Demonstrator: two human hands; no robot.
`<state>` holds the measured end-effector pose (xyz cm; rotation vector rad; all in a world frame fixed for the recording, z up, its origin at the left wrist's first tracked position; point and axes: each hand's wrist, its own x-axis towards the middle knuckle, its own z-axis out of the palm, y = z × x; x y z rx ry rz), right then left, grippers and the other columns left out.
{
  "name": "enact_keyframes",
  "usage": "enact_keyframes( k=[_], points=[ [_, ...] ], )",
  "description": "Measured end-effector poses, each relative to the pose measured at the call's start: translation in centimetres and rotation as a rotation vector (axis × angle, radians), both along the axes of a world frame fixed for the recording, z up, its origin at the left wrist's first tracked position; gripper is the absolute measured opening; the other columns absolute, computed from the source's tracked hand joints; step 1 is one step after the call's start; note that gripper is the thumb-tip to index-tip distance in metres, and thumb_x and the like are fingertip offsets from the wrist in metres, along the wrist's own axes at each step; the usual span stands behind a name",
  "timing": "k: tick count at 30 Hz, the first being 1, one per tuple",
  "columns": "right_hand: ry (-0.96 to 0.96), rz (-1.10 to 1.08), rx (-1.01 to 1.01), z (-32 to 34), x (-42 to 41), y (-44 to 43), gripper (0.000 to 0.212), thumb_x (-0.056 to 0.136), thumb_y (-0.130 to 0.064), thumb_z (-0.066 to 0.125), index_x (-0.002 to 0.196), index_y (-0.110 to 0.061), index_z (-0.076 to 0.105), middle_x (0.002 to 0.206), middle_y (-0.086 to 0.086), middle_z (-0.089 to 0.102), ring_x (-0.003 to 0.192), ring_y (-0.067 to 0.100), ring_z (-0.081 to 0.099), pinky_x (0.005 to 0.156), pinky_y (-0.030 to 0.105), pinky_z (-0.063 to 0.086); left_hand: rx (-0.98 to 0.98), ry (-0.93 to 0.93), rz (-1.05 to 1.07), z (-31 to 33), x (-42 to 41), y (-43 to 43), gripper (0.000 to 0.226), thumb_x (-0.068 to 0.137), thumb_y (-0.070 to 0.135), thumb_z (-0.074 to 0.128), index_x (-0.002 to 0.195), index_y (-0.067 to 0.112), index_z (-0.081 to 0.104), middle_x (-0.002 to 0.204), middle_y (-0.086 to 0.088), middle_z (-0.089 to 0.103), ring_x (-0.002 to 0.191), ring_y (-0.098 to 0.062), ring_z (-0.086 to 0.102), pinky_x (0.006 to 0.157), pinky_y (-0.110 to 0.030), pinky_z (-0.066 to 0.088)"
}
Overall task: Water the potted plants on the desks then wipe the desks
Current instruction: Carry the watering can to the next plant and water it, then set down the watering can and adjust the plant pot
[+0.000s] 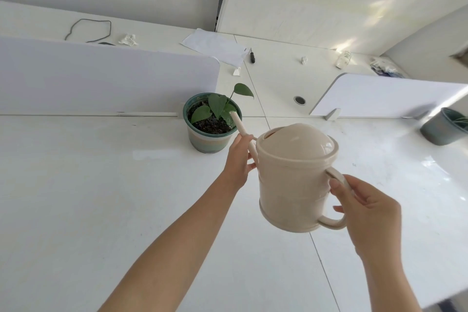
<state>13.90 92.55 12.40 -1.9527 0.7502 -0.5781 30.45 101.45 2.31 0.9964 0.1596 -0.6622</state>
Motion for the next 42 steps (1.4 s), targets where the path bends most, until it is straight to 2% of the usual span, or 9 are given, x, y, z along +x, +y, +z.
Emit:
enact_keyframes(
  k=[6,11,16,19,22,27,33,39,42],
  points=[
    [0.014,0.061,0.025,-0.2,0.2,1.1,0.041,0.080,-0.018,0.065,0.053,-0.048,0.065,0.077,0.026,0.064,0.054,0.008,0.059,0.041,0.007,0.043,0.021,-0.001,0.044,-0.9,-0.2,2.2,0.007,0.089,0.018,0.044,0.094,0.017,0.050,0.087,-0.003,0.047,0.080,-0.018,0.051,0.065,-0.030,0.048],
    [0.024,0.151,0.034,-1.0,0.9,2.1,0.038,0.081,-0.021,0.065,0.057,-0.051,0.065,0.055,-0.011,0.066,0.056,0.006,0.063,0.058,0.027,0.050,0.046,-0.005,0.102,-0.4,0.5,4.2,0.012,0.088,0.015,0.044,0.097,0.018,0.053,0.086,-0.002,0.048,0.080,-0.016,0.052,0.070,-0.031,0.048],
    [0.004,0.149,0.005,-2.0,0.6,2.5,0.035,0.080,-0.019,0.065,0.055,-0.043,0.066,0.080,0.026,0.065,0.076,0.041,0.062,0.054,0.024,0.048,0.062,-0.021,0.117,-0.4,0.1,4.9,0.016,0.089,0.015,0.044,0.103,0.016,0.051,0.087,-0.002,0.049,0.081,-0.016,0.052,0.068,-0.030,0.048],
    [0.022,0.146,0.033,-3.0,-0.5,1.9,0.037,0.080,-0.020,0.065,0.059,-0.050,0.065,0.063,0.003,0.067,0.074,0.037,0.062,0.062,0.030,0.047,0.062,-0.010,0.116,-1.2,-0.7,5.4,0.012,0.089,0.019,0.045,0.099,0.019,0.052,0.088,-0.004,0.049,0.081,-0.018,0.053,0.070,-0.033,0.049],
    [0.060,0.149,0.071,-4.4,-1.9,0.9,0.039,0.080,-0.018,0.065,0.057,-0.050,0.066,0.051,-0.017,0.061,0.063,0.022,0.052,0.050,0.013,0.039,0.103,0.003,0.127,-2.5,-1.8,6.1,0.020,0.089,0.025,0.047,0.108,0.021,0.052,0.101,-0.007,0.051,0.092,-0.022,0.056,0.085,-0.041,0.048],
    [0.139,0.204,0.120,-7.3,-3.7,0.0,0.025,0.081,-0.004,0.062,0.064,-0.022,0.067,0.062,0.009,0.057,0.050,0.005,0.041,0.046,0.008,0.033,0.201,0.039,0.180,-3.7,-4.2,7.9,0.022,0.094,0.027,0.041,0.114,0.023,0.047,0.116,-0.005,0.054,0.108,-0.024,0.052,0.089,-0.042,0.041],
    [0.238,0.288,0.119,-11.2,-4.3,0.2,0.021,0.084,-0.004,0.059,0.068,-0.019,0.062,0.063,0.006,0.056,0.061,0.017,0.046,0.051,0.011,0.035,0.256,0.040,0.267,-4.5,-6.7,11.0,0.023,0.094,0.025,0.040,0.116,0.019,0.047,0.116,-0.007,0.054,0.110,-0.026,0.053,0.088,-0.041,0.040],
    [0.287,0.383,0.119,-13.4,-4.4,1.5,0.018,0.085,-0.006,0.057,0.069,-0.014,0.061,0.061,0.002,0.051,0.059,0.016,0.040,0.051,0.017,0.031,0.291,-0.004,0.359,-5.0,-9.1,14.7,0.020,0.094,0.023,0.042,0.113,0.017,0.048,0.112,-0.008,0.055,0.109,-0.028,0.054,0.086,-0.039,0.039],
    [0.313,0.422,0.108,-14.2,-4.2,2.3,0.013,0.085,-0.006,0.057,0.073,-0.003,0.062,0.064,0.006,0.051,0.064,0.017,0.041,0.058,0.024,0.031,0.307,-0.013,0.412,-5.2,-10.2,16.3,0.019,0.094,0.022,0.042,0.111,0.018,0.048,0.110,-0.007,0.056,0.106,-0.027,0.055,0.086,-0.038,0.040]
  ],
)
